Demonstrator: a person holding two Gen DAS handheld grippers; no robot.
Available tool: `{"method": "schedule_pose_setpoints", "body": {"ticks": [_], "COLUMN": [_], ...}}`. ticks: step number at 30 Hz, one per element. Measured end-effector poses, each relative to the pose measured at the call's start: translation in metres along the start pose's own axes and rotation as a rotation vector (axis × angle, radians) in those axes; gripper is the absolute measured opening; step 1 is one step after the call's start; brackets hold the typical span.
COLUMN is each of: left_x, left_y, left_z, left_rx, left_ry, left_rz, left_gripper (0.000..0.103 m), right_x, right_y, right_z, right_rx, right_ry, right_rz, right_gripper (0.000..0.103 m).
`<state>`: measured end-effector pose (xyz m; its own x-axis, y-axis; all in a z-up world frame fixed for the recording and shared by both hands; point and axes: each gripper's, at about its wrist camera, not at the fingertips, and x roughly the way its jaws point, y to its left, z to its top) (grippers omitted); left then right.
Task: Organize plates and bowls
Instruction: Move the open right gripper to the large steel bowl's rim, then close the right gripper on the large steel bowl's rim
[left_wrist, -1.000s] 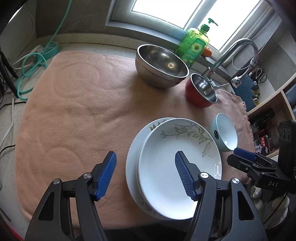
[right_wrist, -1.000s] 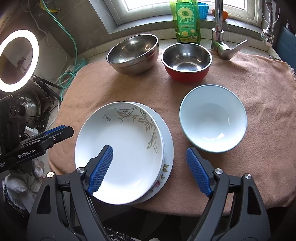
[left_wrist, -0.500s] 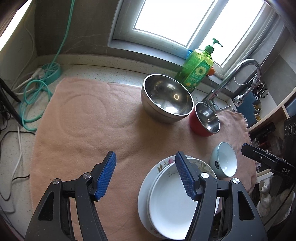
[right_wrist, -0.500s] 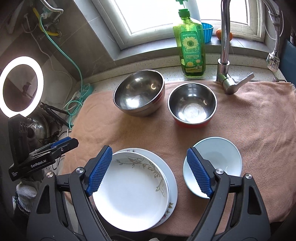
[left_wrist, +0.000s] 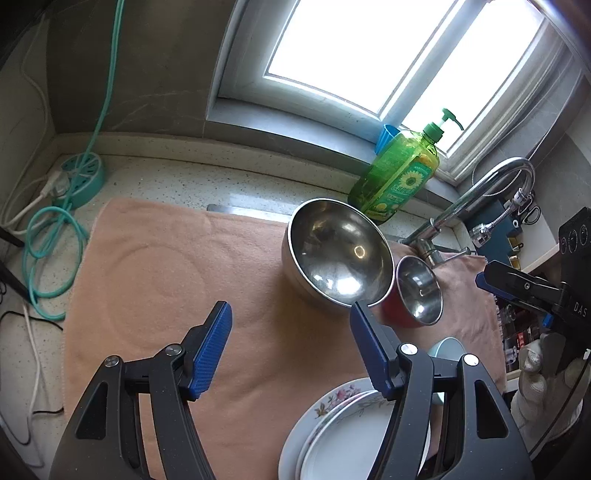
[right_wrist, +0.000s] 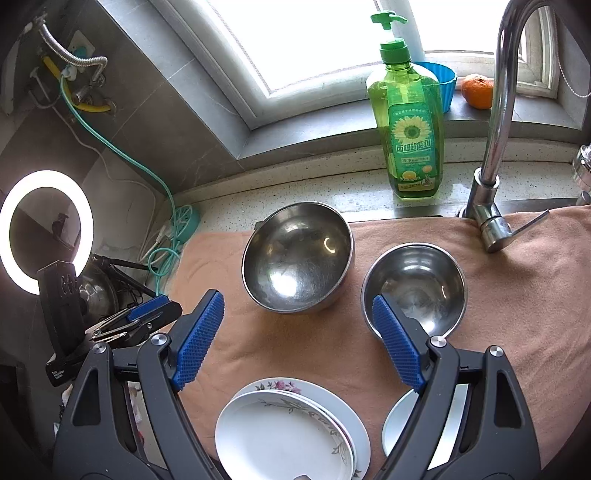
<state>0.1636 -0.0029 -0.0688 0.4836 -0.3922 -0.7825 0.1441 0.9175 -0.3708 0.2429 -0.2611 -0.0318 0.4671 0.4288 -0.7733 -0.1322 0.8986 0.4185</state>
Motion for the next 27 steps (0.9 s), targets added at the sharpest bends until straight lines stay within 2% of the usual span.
{"method": "schedule_pose_setpoints", "body": {"ticks": [6,11,13,17,22,27], "left_x": [0.025,0.042,0.048,0.061,0.075,0.086], "left_y": [0.002,0.005,0.007,0.012,0.014,0.017], "left_z": [0.015,0.025,0.028,0.033,0.036,0.038], "left_rx": [-0.020,-0.045,-0.060,-0.083,-0.090,-0.100], "left_ry": [0.043,0.068,0.080,0.103,0.130,0.147], "left_rz": [-0.019,-0.029,-0.038,-0.049,-0.057,-0.061], "left_gripper": [0.066,0.066,0.066,0.064,0.064,0.052], "right_x": [0.030,0.054,0.065,0.088,0.108,0.120], "right_y": [-0.014,-0.022,-0.026,-0.038,-0.038,-0.041], "right_z": [0.025,0.038,0.042,0.048,0.051,0.054], "right_rx": [0.051,0.058,0.069,0.104,0.070,0.065], "right_ry": [0.040,0.076,0.098,0.138,0.176,0.200], "right_rz": [0.011,-0.013,-0.016,-0.021,-0.052,-0.068], "right_gripper": [0.085,0.083,0.075,0.065,0.053,0.041]}}
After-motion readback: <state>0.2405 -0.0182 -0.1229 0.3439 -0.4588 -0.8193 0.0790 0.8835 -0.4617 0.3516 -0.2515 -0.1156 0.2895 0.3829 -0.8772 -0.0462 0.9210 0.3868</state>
